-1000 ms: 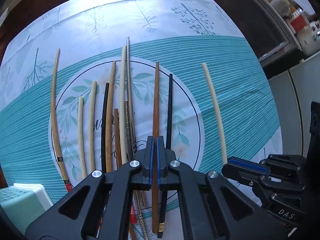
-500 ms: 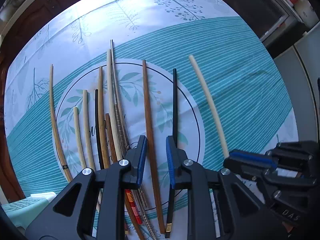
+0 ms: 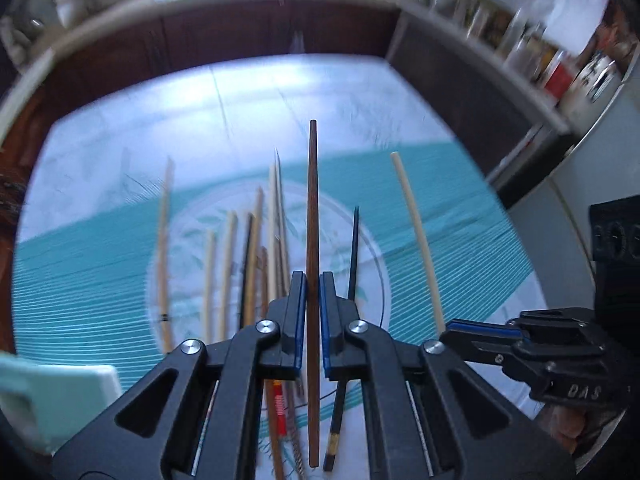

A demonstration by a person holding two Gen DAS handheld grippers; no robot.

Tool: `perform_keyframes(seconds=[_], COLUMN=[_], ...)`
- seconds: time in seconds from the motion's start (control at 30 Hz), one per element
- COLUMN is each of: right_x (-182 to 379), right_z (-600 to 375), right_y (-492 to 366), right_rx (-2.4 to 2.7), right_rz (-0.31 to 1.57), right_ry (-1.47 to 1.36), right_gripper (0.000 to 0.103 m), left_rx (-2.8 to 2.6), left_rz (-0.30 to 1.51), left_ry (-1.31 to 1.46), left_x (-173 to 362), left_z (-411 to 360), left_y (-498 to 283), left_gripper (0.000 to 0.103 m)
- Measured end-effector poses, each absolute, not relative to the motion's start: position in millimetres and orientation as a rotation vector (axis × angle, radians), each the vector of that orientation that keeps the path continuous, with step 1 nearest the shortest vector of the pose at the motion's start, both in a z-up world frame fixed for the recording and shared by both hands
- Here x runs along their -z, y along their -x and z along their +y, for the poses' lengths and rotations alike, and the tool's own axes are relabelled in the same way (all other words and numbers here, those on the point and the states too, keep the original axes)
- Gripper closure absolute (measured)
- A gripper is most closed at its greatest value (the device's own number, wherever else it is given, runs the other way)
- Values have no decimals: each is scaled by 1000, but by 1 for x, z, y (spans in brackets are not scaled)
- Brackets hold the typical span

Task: Organize utensils
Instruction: 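Lift both held chopsticks and carry them over the green holder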

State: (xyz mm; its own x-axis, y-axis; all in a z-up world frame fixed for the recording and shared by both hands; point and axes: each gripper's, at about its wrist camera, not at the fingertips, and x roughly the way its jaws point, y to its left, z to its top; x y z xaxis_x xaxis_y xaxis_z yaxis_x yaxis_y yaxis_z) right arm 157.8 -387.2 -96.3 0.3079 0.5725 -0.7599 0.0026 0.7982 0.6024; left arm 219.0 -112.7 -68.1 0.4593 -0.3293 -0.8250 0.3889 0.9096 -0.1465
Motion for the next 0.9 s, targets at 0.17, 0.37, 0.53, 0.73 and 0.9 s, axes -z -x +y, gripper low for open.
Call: perform_keyframes(seconds=[0.17, 0.37, 0.53, 0.73, 0.9], right_x=[64, 9, -30, -62, -74], right_z=[-374, -339, -295, -231, -174], right_y=[-139, -102, -86, -75, -73], right_rx=[-503, -614, -703, -808, -855], right_rz=[1031, 745, 593, 470, 357], right_ry=[-528, -420, -333, -262, -191], right_gripper=[98, 98, 98, 98, 98], left_rx=[417, 344, 220, 76, 14], left_rz=[755, 496, 356, 270, 226], left_ry=[-37, 0, 23, 46, 93], left_x=[11, -69, -120, -149, -143], left_z=[-67, 0, 66, 154, 227], left_y=[-166, -104, -70, -58, -66], left_gripper=[99, 99, 99, 99, 99])
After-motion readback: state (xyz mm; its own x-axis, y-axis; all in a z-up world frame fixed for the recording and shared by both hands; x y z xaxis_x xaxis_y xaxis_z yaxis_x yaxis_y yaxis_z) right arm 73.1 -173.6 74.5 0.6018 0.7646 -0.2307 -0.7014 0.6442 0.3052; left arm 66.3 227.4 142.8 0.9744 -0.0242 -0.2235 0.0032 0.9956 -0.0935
